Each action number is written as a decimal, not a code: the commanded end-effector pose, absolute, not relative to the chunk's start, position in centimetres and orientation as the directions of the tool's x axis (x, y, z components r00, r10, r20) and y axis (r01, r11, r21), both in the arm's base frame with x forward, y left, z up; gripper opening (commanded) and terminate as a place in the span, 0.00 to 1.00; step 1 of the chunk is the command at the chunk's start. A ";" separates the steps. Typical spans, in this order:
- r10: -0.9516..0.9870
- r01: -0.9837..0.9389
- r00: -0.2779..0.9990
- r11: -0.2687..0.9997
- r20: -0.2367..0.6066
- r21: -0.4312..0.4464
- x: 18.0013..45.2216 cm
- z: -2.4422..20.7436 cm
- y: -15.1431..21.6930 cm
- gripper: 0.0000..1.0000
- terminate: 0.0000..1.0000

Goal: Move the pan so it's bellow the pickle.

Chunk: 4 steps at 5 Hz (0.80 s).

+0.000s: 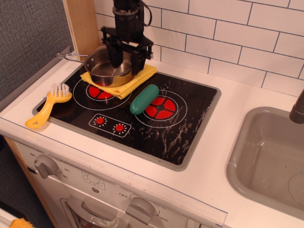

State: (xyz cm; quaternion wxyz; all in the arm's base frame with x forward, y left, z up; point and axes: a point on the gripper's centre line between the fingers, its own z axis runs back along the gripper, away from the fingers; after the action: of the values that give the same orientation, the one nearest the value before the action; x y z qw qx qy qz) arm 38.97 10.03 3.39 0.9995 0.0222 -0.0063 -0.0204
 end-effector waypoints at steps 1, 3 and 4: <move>-0.038 0.035 0.998 0.998 0.059 0.060 39.4 5.2 10.8 0.00 0.00; -0.111 0.110 0.981 0.994 0.161 0.014 37.8 9.9 7.5 0.00 0.00; -0.206 0.208 0.962 0.978 0.180 0.004 34.2 10.9 3.7 0.00 0.00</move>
State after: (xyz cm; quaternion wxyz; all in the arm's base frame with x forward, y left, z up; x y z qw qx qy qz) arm 33.67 2.82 8.69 0.9924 -0.0171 -0.0545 -0.1088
